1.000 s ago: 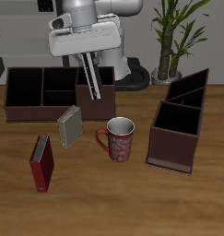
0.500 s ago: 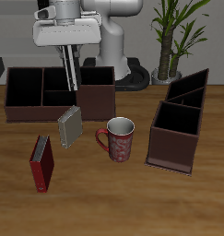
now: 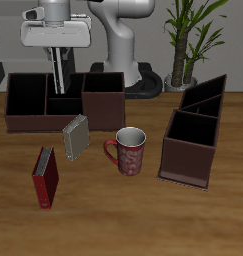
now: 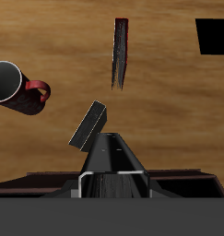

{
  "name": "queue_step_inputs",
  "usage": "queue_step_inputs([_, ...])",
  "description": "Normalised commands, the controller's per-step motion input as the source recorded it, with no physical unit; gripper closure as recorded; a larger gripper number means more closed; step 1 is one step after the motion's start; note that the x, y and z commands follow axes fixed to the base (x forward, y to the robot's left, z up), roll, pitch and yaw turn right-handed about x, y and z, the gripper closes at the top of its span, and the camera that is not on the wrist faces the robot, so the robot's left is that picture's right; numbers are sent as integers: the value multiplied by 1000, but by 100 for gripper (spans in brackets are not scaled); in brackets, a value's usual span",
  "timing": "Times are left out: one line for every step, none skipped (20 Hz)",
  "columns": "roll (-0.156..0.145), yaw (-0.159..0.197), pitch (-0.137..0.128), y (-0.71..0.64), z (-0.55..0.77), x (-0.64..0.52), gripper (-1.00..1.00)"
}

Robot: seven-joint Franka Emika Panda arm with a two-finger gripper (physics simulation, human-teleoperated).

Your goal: Place the striped book into the back desk caddy's left compartment and place the red book into the back desk caddy's left compartment and place the yellow book into the left desk caddy's right compartment

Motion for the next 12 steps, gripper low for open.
queue_step_inputs([-64,42,-51,-488,23,-628,100])
queue_step_inputs([30,-34,34,-124,-40,-230,100])
queue_step_inputs([17,38,12,-238,1,-450,100])
queue_step_inputs([0,0,0,0,0,0,100])
queue_step_inputs([-46,163,-68,-1014,-120,-1481,100])
queue_step_inputs([55,153,-11,-399,-50,-444,100])
queue_step_inputs([-119,86,-4,-561,-23,-266,100])
queue_step_inputs([62,-6,102,-497,-69,-229,100])
queue_step_inputs([11,122,38,-582,23,-170,100])
queue_step_inputs([-38,73,2,-652,134,-214,100])
queue_step_inputs([80,6,15,-504,183,-178,100])
queue_step_inputs([85,-16,24,-611,216,-104,100])
